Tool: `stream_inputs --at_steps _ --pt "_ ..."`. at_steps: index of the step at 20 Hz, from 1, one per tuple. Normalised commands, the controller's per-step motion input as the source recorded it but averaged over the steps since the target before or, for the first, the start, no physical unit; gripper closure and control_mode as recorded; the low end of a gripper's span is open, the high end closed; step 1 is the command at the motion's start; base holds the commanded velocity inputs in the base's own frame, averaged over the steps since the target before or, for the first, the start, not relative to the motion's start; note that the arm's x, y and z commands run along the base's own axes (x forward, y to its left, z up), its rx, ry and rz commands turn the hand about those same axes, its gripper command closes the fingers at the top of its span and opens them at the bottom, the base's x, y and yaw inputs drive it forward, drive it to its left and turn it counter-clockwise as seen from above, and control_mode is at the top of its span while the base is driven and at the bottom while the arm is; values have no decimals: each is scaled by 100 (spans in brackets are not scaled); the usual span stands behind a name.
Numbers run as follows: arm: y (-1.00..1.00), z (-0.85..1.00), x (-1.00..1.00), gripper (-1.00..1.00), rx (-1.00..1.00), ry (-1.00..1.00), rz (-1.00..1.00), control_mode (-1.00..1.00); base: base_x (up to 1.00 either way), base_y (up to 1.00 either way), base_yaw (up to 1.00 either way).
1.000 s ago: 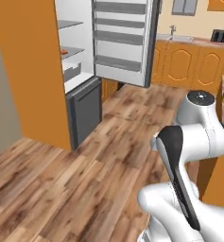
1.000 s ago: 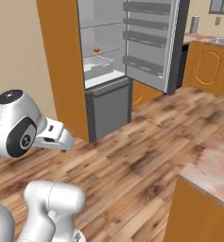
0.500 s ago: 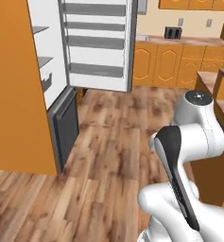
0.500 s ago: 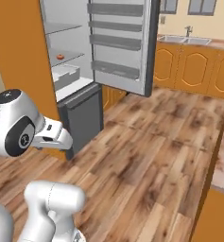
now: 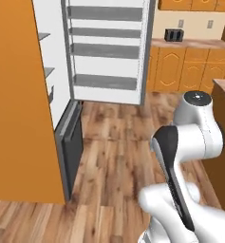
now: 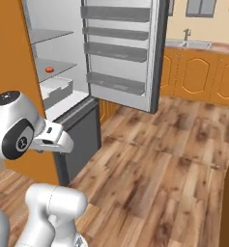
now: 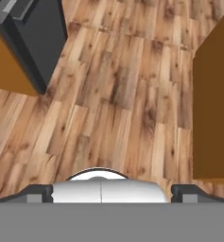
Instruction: Place the cold items (mango and squash) from the fridge in one tupperware on the dining counter. Place the warm items (kebab skewer and hot dog) in the stove area in another tupperware.
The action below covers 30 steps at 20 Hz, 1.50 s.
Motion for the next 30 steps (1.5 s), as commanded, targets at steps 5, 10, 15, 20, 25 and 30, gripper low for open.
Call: stream_inputs --at_steps 5,10,15,20,25,30 --pt "0 0 0 -100 0 0 0 100 100 -9 41" --pt "0 0 0 -100 0 0 0 100 100 -16 47" --pt "0 0 0 -100 0 0 0 100 75 3 43" --pt "0 0 0 -100 0 0 0 100 84 -19 50" --pt "0 0 0 -100 0 0 0 100 53 -63 64" --pt "0 0 0 -100 0 0 0 100 9 -51 61"
